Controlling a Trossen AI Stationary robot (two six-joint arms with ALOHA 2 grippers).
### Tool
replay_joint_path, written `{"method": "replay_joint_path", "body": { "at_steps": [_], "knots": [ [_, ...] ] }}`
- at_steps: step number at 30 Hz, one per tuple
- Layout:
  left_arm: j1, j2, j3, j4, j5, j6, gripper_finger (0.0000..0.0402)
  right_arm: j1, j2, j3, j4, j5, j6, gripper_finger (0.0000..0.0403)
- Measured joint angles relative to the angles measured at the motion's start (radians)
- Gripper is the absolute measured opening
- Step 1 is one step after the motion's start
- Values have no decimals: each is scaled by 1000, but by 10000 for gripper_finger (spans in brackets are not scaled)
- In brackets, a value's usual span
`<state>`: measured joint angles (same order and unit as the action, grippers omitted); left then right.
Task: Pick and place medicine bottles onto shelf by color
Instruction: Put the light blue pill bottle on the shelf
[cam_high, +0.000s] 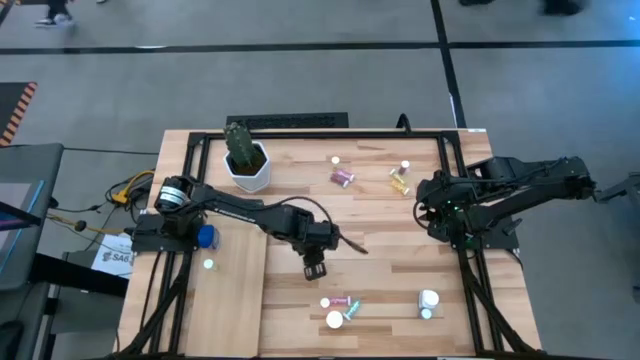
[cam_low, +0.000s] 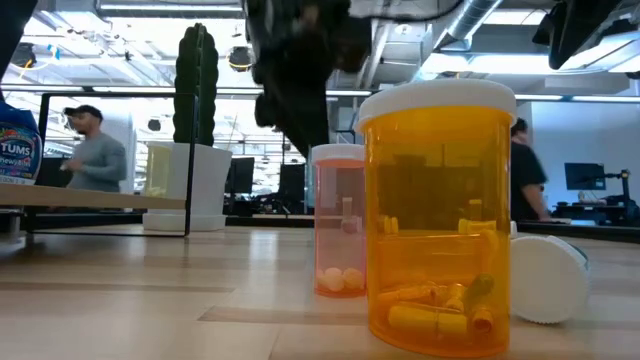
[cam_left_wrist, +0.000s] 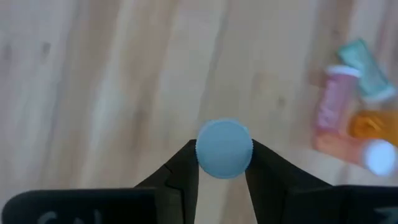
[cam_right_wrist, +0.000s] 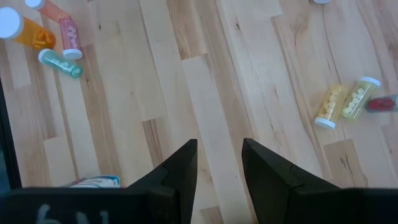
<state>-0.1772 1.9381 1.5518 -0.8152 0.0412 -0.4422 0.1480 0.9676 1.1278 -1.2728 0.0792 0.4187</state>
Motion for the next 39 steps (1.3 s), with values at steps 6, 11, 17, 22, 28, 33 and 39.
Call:
{"method": "replay_joint_path", "body": {
  "at_steps": [6,11,17,22,28,33,39],
  "knots": [
    [-84,-107,3,-112,-87,-77,91,0,0,0,-2,1,-1,149],
    [-162,-219,-25,-272,-180,-216,91,0,0,0,-1,1,-8,146],
    [-240,-387,-219,-293,-186,-457,91,0,1,0,1,1,-8,148],
    [-285,-561,-408,-287,-271,-677,91,0,2,0,2,1,-8,151],
    [-301,-734,-608,-286,-320,-885,91,0,3,0,2,1,-8,148],
    [-301,-814,-717,-286,-320,-938,91,0,3,0,3,1,-8,146],
    [-294,-857,-757,-289,-341,-946,91,0,3,0,2,1,-8,149]
  ]
}}
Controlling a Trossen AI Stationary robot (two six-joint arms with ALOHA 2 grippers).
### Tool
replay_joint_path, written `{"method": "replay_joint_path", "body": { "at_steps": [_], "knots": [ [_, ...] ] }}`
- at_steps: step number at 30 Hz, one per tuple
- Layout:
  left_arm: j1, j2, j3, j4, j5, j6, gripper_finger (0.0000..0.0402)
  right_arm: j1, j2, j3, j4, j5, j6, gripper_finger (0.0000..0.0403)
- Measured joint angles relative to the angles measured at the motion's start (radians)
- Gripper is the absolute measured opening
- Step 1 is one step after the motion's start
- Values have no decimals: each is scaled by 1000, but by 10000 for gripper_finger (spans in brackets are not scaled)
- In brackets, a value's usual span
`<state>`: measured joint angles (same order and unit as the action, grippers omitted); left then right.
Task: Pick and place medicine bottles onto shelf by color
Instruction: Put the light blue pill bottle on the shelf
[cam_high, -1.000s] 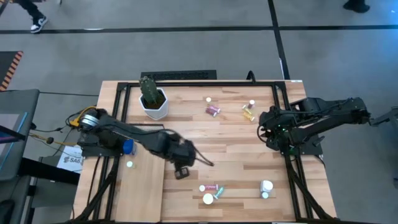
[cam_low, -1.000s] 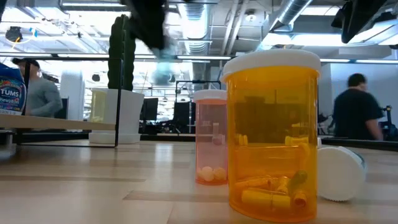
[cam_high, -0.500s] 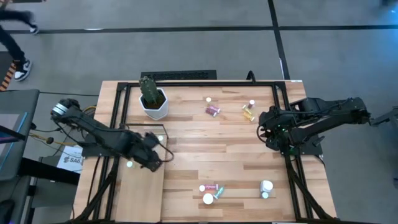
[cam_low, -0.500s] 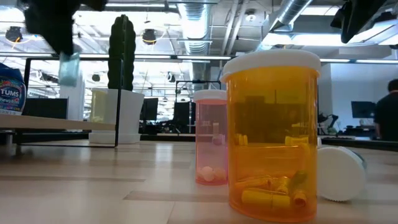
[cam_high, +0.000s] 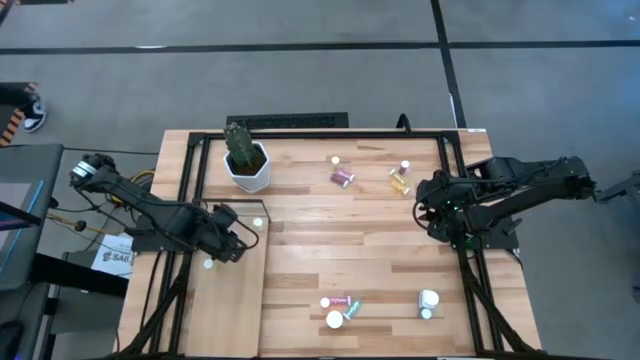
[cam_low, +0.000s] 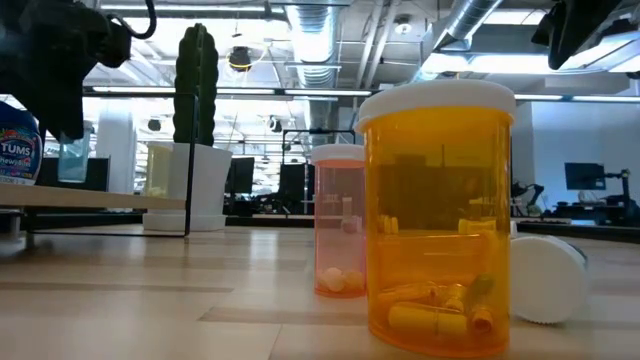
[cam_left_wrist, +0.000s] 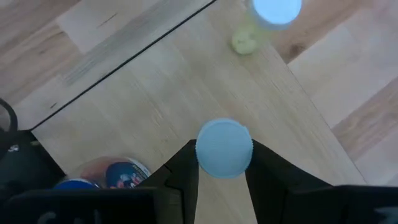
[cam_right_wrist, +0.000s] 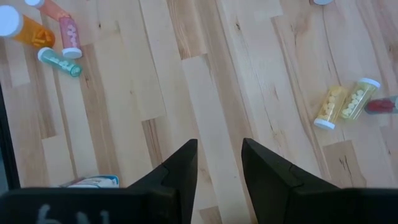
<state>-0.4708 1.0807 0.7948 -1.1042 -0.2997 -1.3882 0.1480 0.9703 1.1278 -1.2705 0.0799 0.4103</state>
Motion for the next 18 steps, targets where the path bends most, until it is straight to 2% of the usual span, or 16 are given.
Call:
{"method": "replay_joint_path", "body": {
  "at_steps": [7,10,18],
  "knots": [
    [47,-2,0,-3,42,57,91,0,0,0,0,0,0,149],
    [78,-2,0,-3,92,107,91,0,0,0,0,0,0,147],
    [144,-2,0,2,108,291,91,0,0,0,0,0,0,148]
  ]
}}
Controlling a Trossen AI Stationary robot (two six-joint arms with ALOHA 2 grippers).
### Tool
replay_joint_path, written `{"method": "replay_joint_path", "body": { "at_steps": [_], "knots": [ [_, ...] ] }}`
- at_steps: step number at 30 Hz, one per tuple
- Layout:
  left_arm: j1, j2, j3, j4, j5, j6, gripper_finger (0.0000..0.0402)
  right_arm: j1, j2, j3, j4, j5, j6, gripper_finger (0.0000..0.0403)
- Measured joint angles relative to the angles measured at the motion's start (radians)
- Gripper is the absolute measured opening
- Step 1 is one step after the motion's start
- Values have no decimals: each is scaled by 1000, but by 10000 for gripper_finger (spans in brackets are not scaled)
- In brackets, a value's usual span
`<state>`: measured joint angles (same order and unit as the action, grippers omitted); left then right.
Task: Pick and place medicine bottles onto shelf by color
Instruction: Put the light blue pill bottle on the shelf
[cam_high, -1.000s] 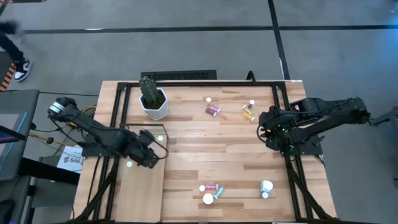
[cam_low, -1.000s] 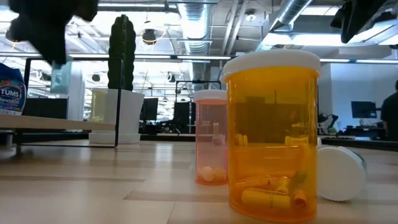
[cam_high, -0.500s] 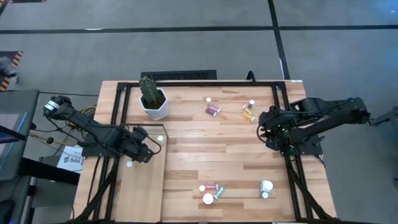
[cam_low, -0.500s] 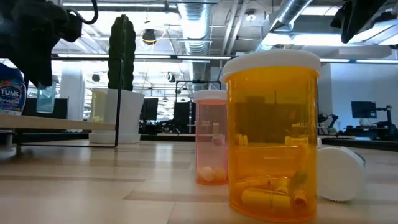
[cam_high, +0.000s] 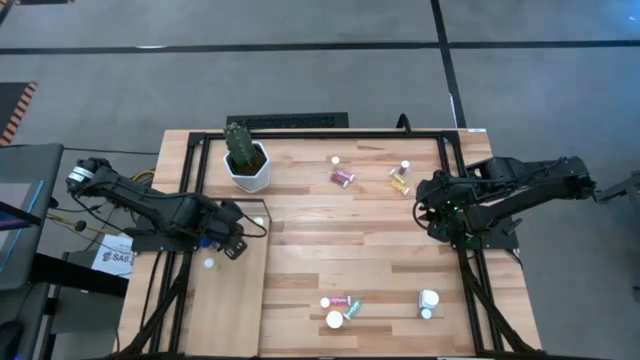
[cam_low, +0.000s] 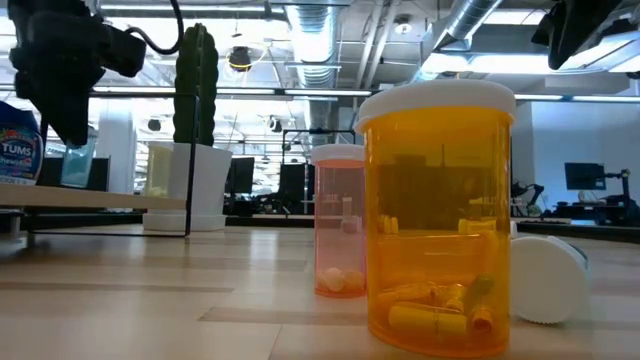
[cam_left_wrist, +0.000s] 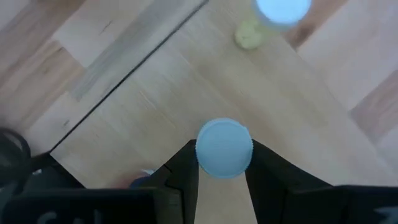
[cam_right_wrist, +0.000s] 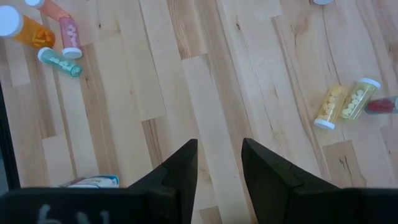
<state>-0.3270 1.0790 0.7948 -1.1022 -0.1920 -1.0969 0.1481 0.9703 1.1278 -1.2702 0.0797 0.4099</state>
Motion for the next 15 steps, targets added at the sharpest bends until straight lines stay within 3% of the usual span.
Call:
{"method": "replay_joint_path", "body": {
  "at_steps": [8,15],
  "knots": [
    [8,0,0,20,67,311,92,0,0,0,0,0,0,150],
    [8,1,0,-20,70,421,94,0,0,0,0,0,0,149]
  ]
}}
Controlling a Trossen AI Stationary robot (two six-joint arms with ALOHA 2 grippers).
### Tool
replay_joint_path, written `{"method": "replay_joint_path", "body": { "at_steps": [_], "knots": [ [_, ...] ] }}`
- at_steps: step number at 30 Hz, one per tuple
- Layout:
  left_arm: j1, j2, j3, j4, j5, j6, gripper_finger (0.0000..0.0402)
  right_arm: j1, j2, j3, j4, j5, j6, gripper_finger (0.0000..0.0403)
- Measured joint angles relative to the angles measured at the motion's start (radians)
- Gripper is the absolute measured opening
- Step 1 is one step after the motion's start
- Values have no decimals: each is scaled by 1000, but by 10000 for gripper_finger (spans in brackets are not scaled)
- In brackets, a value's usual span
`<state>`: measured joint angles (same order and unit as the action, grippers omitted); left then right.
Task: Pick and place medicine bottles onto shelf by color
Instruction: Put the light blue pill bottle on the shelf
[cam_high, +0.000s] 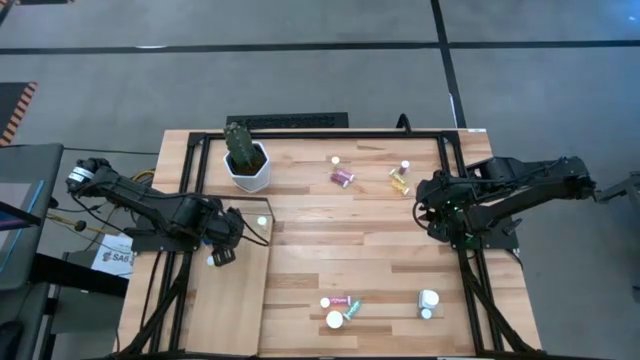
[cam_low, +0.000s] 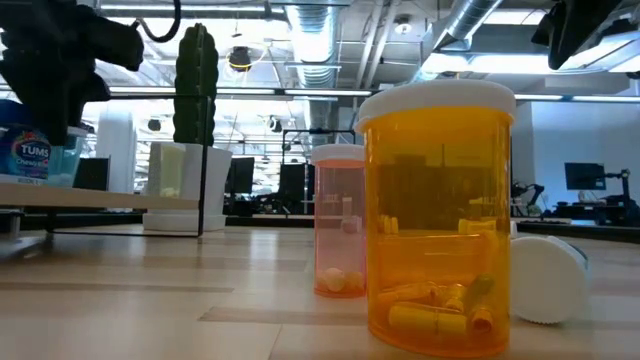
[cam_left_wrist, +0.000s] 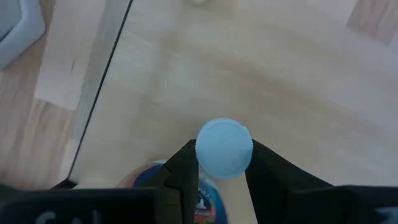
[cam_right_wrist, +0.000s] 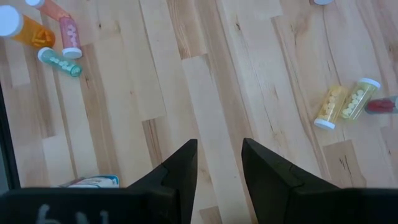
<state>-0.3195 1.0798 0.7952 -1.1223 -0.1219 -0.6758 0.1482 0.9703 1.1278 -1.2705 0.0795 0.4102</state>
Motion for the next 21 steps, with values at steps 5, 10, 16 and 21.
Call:
{"method": "replay_joint_path", "body": {
  "at_steps": [5,10,16,21],
  "knots": [
    [-6,0,0,-22,-6,-22,94,0,0,0,0,0,0,151],
    [-19,0,0,-19,-36,-43,94,0,0,0,0,0,0,148],
    [-37,0,0,10,-21,-74,94,0,0,0,0,0,0,150],
    [-55,0,0,39,-21,-123,94,0,0,0,0,0,0,150]
  ]
}}
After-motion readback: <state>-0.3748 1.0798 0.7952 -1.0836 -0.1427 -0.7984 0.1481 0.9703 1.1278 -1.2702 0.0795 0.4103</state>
